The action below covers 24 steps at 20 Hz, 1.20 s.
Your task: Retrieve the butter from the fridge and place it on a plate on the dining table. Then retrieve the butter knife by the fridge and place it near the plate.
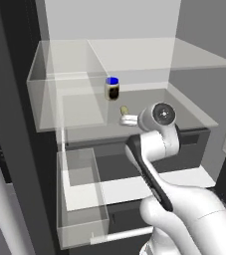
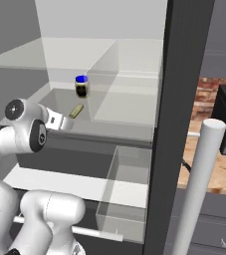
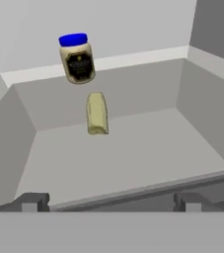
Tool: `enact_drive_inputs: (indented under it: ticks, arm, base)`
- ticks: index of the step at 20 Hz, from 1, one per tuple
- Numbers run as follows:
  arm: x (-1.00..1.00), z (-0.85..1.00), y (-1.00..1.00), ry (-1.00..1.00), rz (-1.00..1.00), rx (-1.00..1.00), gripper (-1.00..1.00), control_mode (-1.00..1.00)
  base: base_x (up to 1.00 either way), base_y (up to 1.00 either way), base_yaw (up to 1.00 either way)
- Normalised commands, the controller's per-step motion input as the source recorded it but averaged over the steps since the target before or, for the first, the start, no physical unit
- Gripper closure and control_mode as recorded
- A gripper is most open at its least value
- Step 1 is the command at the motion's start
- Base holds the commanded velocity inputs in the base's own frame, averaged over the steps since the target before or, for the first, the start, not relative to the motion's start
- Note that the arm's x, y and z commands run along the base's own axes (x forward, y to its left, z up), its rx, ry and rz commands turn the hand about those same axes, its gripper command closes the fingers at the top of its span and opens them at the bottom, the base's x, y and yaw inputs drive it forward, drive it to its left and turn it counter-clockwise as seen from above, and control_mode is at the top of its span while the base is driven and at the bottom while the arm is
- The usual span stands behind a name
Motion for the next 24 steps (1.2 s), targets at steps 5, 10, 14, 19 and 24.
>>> enact_drive_inputs:
  ticks: [5, 10, 14, 19, 24]
  arm:
    - [0.54, 0.03, -0.02, 0.03, 0.03, 0.0, -1.0, -1.0]
    - [0.55, 0.01, -0.04, 0.09, 0.04, 0.0, -1.0, -1.0]
    - [0.4, 0.0, 0.0, 0.13, 0.0, -0.02, -1.0, -1.0]
    - [0.36, 0.0, 0.0, 0.05, 0.0, -0.01, -1.0, -1.0]
    - [0.32, 0.0, 0.0, 0.01, 0.0, 0.0, -1.0, -1.0]
  base:
    - [0.0, 0.0, 0.0]
    - [0.0, 0.0, 0.0]
    - [0.0, 0.0, 0.0]
    - [0.0, 0.0, 0.0]
    - [0.0, 0.0, 0.0]
